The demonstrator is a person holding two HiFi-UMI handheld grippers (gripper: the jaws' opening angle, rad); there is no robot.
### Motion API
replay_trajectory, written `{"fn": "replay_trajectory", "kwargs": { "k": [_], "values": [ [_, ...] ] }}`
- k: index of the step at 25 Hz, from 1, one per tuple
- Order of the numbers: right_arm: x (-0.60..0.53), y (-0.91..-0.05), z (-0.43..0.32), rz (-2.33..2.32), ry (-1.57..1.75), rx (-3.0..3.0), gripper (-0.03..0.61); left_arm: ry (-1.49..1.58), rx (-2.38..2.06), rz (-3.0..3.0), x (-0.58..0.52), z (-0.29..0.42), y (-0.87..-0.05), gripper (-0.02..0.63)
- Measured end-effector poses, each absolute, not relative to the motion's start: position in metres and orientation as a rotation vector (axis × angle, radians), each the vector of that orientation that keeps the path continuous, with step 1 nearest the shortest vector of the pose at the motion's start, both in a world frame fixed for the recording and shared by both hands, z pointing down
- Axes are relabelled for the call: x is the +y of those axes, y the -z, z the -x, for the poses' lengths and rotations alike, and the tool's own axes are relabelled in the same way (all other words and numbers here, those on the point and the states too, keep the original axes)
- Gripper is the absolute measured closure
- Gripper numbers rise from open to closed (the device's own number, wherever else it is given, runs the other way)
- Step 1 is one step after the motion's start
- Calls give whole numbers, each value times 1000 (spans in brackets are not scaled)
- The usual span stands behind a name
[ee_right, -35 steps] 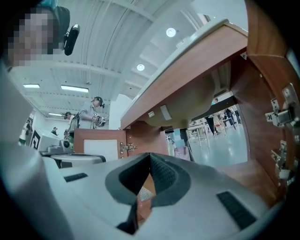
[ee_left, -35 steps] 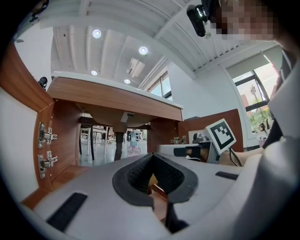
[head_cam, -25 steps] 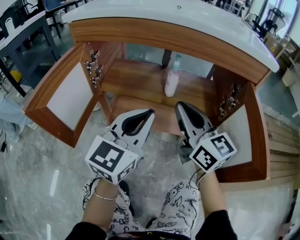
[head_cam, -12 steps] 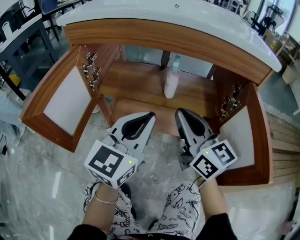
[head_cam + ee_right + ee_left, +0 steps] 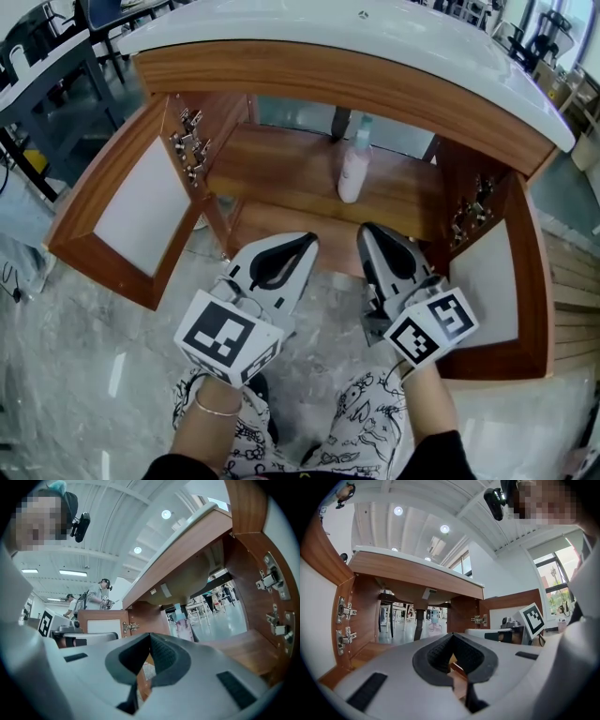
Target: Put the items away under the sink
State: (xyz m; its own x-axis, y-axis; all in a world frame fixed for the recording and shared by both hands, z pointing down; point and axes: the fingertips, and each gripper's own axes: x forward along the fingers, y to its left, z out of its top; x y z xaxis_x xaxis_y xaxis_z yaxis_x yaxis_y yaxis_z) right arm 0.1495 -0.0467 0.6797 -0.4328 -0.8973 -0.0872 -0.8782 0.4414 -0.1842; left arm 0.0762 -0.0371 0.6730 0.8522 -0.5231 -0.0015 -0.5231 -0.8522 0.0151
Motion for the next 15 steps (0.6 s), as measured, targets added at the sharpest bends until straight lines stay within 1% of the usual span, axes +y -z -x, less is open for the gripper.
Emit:
{"fn": "replay_trajectory", "kwargs": {
  "k": [15],
  "values": [
    [-54, -694, -147, 1599, 214, 2507, 571, 49, -862, -2950, -46, -70, -670, 606]
  ]
}}
